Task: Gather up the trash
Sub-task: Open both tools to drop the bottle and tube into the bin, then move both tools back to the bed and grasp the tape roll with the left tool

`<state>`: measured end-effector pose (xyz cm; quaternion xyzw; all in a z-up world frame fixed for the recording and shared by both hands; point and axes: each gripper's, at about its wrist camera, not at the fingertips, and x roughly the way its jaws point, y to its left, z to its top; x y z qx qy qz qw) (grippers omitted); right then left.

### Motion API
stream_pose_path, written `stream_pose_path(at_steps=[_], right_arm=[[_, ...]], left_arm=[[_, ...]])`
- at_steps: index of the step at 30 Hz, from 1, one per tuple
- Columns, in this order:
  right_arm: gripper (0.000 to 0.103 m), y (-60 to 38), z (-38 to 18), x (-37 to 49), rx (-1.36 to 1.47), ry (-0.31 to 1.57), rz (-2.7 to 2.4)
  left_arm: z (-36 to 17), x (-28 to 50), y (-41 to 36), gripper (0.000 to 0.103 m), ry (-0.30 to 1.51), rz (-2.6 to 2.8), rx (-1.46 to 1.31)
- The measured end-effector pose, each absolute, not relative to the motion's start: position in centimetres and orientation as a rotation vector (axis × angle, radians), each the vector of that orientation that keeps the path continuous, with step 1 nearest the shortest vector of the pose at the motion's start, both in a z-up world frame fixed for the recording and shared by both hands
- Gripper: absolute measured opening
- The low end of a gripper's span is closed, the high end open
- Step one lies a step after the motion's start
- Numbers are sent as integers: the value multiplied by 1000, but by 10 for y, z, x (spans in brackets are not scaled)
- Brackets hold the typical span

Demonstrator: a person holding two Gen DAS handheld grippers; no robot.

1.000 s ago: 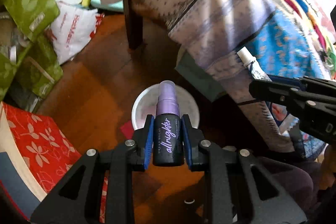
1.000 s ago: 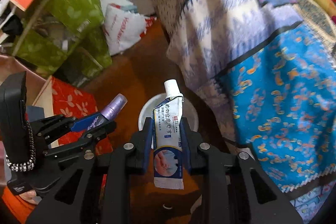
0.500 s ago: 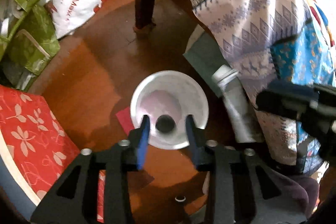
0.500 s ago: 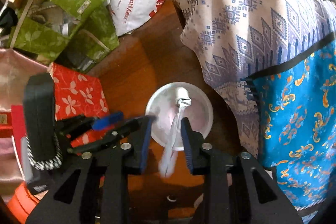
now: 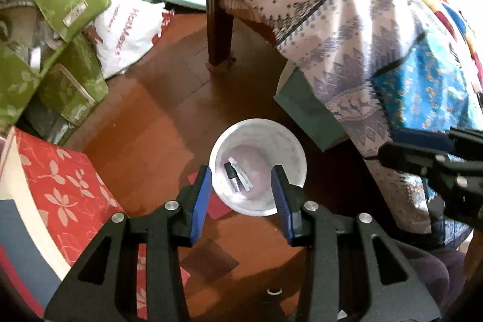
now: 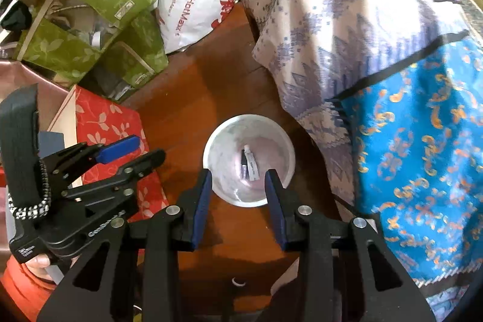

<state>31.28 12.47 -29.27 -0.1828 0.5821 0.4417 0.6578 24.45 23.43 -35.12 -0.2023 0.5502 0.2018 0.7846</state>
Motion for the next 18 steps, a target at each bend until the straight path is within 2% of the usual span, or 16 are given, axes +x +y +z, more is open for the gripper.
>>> stream_pose_path(at_steps=[18], right_arm=[[33, 18, -168, 323, -261, 1008, 904]], left_arm=[[-213, 260, 146, 40, 943, 359, -277]])
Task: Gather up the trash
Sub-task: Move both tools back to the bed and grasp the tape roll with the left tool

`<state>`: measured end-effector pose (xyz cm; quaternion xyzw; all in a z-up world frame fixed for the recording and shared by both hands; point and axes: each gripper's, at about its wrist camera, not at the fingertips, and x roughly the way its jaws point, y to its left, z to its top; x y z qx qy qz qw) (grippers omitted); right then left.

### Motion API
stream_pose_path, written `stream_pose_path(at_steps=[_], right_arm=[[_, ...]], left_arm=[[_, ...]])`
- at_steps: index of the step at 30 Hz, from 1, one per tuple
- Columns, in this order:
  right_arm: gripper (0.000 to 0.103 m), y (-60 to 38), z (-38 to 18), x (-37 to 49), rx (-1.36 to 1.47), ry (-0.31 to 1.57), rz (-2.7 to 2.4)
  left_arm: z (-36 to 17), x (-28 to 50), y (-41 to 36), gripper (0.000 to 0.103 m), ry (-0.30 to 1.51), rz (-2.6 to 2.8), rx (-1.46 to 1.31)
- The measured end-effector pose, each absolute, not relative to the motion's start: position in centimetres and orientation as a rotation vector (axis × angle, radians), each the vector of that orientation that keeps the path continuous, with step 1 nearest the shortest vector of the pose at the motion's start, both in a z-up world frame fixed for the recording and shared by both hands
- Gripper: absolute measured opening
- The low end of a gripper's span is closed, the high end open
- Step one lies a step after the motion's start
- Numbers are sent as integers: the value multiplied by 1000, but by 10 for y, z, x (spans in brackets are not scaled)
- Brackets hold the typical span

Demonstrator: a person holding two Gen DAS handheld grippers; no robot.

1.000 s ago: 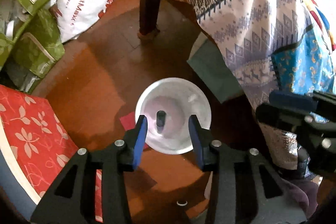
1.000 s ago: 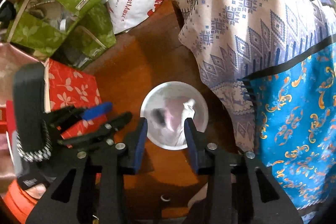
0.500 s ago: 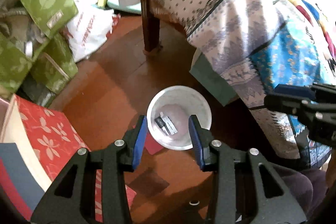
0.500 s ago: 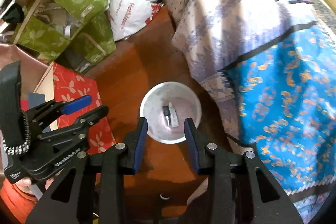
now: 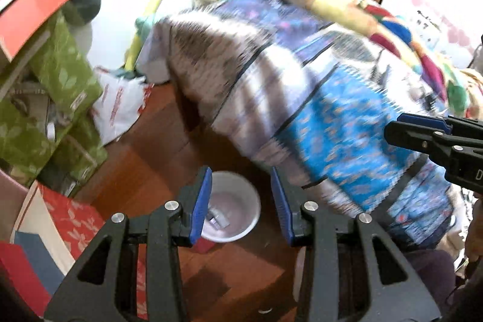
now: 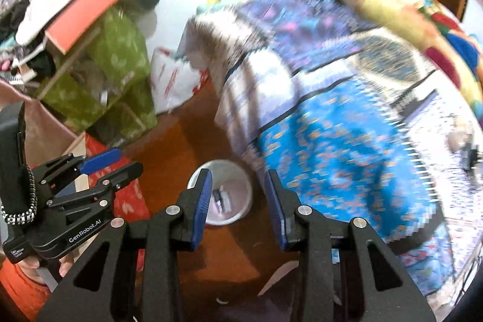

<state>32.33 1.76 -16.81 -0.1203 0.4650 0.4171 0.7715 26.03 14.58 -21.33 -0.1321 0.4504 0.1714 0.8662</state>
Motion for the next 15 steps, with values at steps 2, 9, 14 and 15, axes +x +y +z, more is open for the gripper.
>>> stream_pose_path(at_steps=[2, 9, 14, 15], right_arm=[[33, 0, -155, 326, -244, 971, 886], [33, -69, -118, 341, -171, 871, 829], [33, -116, -110, 358, -111, 847, 777], [33, -127, -109, 363, -99, 843, 763]], left_arm=[[-200, 268, 130, 40, 915, 335, -266], [-165, 299, 78, 40, 841, 260, -230], [-152, 324, 38, 40, 819, 186, -193], [-151, 331, 28, 40, 817, 168, -182]])
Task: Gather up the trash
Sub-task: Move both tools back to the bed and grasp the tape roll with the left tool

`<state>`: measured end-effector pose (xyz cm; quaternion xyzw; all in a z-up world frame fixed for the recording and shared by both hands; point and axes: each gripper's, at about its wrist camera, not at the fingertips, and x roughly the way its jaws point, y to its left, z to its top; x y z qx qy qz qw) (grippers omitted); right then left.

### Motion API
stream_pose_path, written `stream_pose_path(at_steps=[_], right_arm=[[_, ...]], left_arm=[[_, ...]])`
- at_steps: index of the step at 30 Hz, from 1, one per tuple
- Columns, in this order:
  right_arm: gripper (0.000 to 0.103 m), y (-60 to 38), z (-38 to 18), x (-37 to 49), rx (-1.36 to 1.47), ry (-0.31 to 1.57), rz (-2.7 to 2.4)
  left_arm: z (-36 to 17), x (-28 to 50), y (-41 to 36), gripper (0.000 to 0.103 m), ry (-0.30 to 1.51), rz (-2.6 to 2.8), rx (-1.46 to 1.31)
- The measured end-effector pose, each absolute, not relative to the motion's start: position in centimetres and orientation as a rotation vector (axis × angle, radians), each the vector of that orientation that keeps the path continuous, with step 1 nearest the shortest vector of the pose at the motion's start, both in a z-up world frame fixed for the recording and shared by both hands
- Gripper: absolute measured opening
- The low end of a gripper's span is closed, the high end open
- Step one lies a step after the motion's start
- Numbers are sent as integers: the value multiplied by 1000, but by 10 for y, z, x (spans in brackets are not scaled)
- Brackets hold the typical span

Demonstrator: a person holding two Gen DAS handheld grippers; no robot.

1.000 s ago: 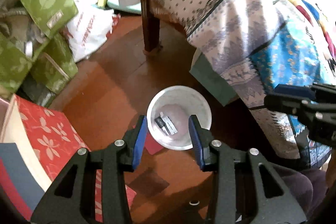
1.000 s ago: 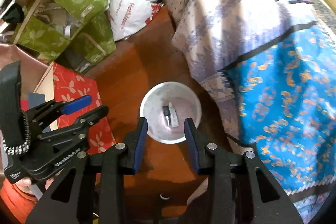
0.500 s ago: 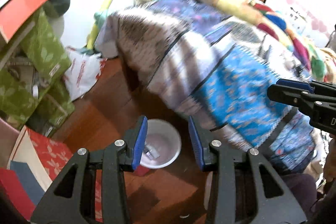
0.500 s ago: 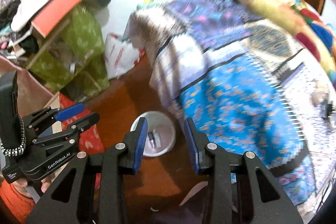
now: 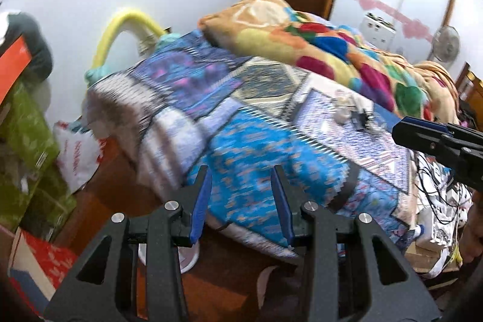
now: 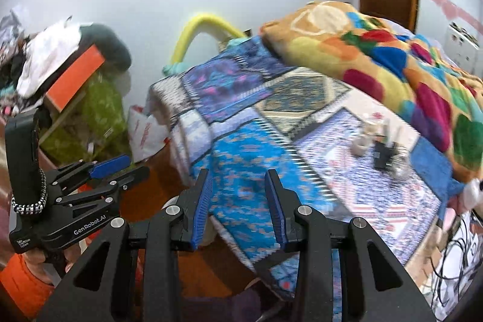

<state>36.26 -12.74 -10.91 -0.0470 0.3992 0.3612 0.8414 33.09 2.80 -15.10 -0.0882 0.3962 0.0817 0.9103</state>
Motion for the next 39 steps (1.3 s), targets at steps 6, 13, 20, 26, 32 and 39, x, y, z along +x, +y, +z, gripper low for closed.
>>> stream_pose_path(at_steps=[6, 13, 20, 26, 32, 39], right_arm=[[33, -188, -114, 393, -38, 847, 674], [33, -252, -137, 431, 53, 879, 557], [33, -293, -176, 474, 120, 944, 463], [34, -301, -208, 504, 156, 1017, 465], [38, -292, -226, 525, 163, 1025, 477], [50, -274, -238, 545, 148, 998, 487]], left_arm=[[-152, 372, -21, 41, 830, 67, -138], [-170, 419, -69, 43, 858, -29, -95], [-200, 468, -107, 44, 908, -120, -58], [-224, 509, -122, 44, 954, -167, -57], [-250, 545, -127, 48, 982, -177, -29], [-267, 582, -125, 49, 971, -167, -37]])
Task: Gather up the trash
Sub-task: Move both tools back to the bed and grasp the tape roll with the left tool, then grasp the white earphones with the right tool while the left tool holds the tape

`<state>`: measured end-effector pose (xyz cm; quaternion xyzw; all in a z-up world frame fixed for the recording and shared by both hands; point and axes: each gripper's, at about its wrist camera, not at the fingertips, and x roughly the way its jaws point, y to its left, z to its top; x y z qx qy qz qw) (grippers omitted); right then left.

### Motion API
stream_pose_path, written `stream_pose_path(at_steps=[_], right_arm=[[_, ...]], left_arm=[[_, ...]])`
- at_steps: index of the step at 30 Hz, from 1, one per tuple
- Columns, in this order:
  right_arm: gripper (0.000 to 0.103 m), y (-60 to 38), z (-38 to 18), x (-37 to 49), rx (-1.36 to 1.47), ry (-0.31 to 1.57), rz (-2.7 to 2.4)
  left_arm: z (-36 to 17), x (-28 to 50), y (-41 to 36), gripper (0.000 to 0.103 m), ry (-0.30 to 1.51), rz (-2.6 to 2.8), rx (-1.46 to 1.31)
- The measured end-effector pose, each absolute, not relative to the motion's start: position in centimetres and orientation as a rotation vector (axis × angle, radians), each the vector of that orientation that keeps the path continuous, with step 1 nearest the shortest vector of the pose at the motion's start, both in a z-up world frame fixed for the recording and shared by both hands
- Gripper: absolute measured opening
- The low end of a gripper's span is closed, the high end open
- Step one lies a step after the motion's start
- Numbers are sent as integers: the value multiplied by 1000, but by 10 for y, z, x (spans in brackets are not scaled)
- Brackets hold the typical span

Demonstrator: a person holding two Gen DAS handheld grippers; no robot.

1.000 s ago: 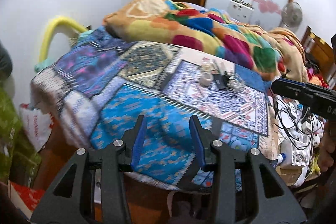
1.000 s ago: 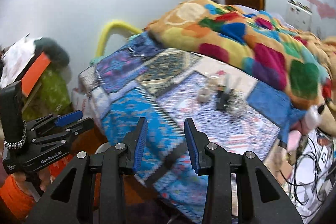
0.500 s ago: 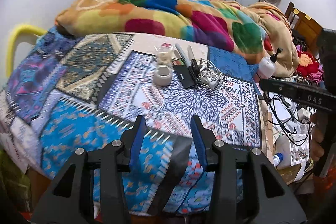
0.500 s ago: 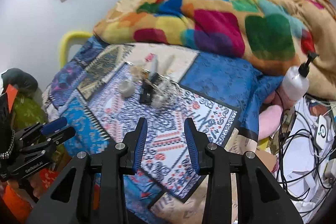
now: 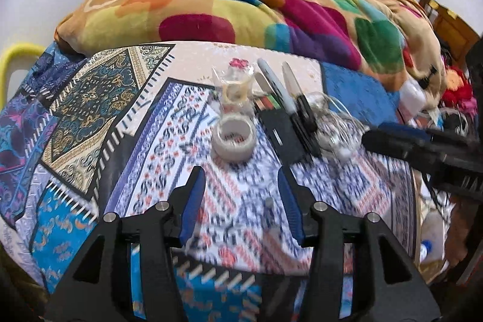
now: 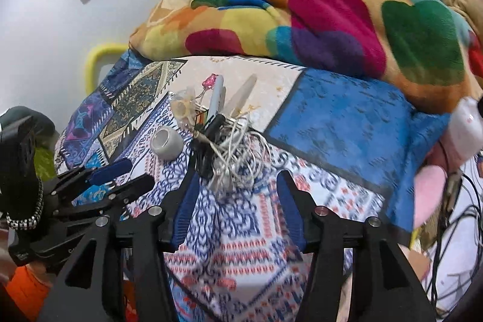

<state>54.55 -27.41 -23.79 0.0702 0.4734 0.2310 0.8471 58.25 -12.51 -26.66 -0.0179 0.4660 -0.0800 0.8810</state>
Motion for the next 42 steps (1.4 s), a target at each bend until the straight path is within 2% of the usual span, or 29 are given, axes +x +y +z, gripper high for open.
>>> stream_pose_path(at_steps=[12, 13, 15, 17, 20, 26, 42], right_arm=[[49, -253, -257, 557, 44, 1004, 524], [48, -254, -256, 555, 41, 995, 515], [38, -255, -257, 556, 29, 984, 489], [27, -257, -258, 556, 40, 981, 480], [22, -263, -258, 559, 77, 995, 482], [20, -265, -248, 547, 39, 968, 442], [19, -282, -193, 509, 16, 888, 397]], left_arm=[[-286, 615, -124, 49, 963, -173, -111], [-286, 615, -125, 49, 958, -174, -109], [-286, 616, -126, 47, 954, -181, -102], [-287, 616, -128, 38, 951, -203, -98], [-284, 609, -130, 37, 943, -210, -66], [-270, 585, -137, 37, 908, -234, 13], [-225, 546, -133, 37, 887, -220, 9]])
